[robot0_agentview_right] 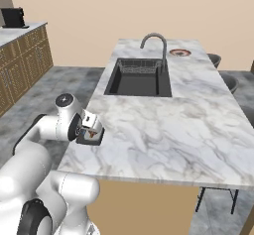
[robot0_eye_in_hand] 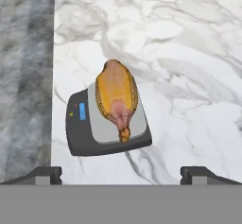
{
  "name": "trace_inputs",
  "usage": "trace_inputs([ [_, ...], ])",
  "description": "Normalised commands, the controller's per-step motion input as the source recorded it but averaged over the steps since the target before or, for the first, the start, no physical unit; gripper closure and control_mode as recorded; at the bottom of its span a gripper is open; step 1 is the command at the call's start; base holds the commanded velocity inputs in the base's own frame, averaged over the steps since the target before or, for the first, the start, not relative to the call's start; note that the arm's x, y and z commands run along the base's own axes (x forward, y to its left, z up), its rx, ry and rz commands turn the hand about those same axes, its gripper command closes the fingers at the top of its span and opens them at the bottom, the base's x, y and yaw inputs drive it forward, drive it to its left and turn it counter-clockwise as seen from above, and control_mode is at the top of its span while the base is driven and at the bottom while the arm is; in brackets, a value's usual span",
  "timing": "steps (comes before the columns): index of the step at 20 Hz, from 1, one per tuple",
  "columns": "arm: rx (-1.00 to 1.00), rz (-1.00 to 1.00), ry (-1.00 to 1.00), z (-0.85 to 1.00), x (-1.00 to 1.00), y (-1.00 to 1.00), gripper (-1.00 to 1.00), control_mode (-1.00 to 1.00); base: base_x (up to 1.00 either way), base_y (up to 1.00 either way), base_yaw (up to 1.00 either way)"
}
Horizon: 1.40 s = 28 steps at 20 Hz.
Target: Take the chicken drumstick from the fridge and place it on the digital scale on the counter by the fridge. Wait a few seconds for a reading, then move it to the plate on the dining counter.
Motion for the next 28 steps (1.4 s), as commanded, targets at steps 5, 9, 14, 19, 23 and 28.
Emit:
trace_inputs([
  [5, 0.0, 0.0, 0.0, 0.0, 0.0, 0.0, -1.0, -1.0, 0.0, 0.0, 0.0],
  [9, 0.0, 0.0, 0.0, 0.0, 0.0, 0.0, -1.0, -1.0, 0.0, 0.0, 0.0],
  [14, 0.0, 0.0, 0.0, 0.0, 0.0, 0.0, -1.0, -1.0, 0.0, 0.0, 0.0],
  [19, 0.0, 0.0, 0.0, 0.0, 0.0, 0.0, -1.0, -1.0, 0.0, 0.0, 0.0],
  [23, 0.0, 0.0, 0.0, 0.0, 0.0, 0.0, -1.0, -1.0, 0.0, 0.0, 0.0],
  [28, 0.0, 0.0, 0.0, 0.0, 0.0, 0.0, -1.0, -1.0, 0.0, 0.0, 0.0],
])
